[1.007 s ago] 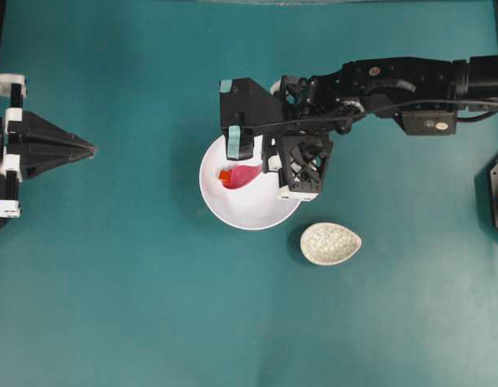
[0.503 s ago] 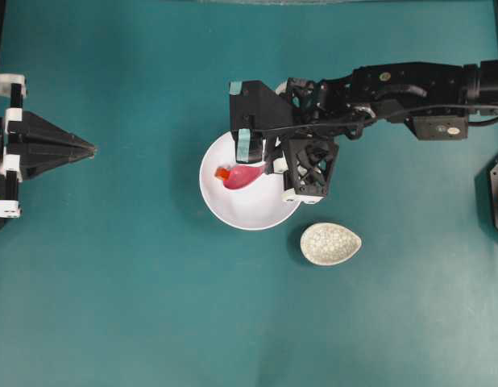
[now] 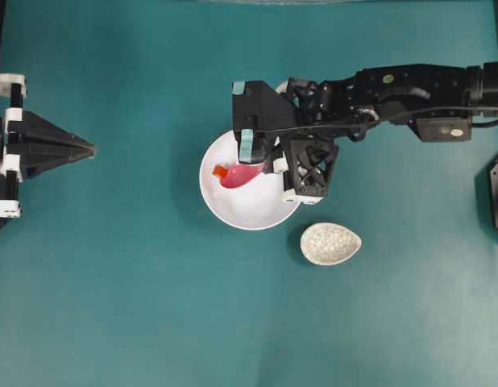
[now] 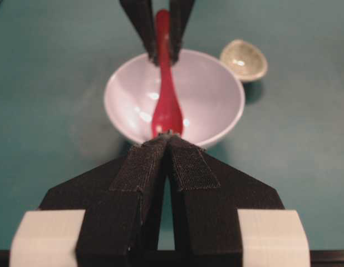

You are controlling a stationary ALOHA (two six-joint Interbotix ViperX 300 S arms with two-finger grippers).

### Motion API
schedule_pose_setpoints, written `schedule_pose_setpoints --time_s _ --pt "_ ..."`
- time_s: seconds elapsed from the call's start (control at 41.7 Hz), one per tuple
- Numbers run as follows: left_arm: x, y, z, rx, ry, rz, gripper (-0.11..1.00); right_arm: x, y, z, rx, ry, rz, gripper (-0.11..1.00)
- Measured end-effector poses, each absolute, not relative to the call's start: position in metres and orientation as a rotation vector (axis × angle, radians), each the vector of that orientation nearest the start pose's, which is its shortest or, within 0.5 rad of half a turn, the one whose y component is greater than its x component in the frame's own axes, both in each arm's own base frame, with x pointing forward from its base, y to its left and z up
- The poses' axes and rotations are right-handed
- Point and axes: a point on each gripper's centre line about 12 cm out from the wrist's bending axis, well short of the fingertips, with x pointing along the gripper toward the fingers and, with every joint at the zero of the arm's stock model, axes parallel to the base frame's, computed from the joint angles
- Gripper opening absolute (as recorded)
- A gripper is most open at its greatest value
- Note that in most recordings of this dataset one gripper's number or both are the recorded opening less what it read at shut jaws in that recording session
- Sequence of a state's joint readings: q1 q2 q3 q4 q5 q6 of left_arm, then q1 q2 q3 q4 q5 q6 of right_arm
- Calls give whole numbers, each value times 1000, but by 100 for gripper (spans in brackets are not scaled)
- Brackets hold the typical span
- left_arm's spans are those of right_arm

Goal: Grip the spoon and scoop the red block from the bowl with right arm.
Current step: 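Push the spoon under the red cube along the bowl's inner wall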

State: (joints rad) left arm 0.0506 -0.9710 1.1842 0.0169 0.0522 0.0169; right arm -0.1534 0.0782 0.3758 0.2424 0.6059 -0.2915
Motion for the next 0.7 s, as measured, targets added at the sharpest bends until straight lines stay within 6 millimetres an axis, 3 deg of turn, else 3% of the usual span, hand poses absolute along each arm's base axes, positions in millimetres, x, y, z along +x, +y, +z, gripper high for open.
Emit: schedule_pose_setpoints --time_s 0.695 --pt "193 10 250 25 268 47 0 396 -47 188 120 949 -32 24"
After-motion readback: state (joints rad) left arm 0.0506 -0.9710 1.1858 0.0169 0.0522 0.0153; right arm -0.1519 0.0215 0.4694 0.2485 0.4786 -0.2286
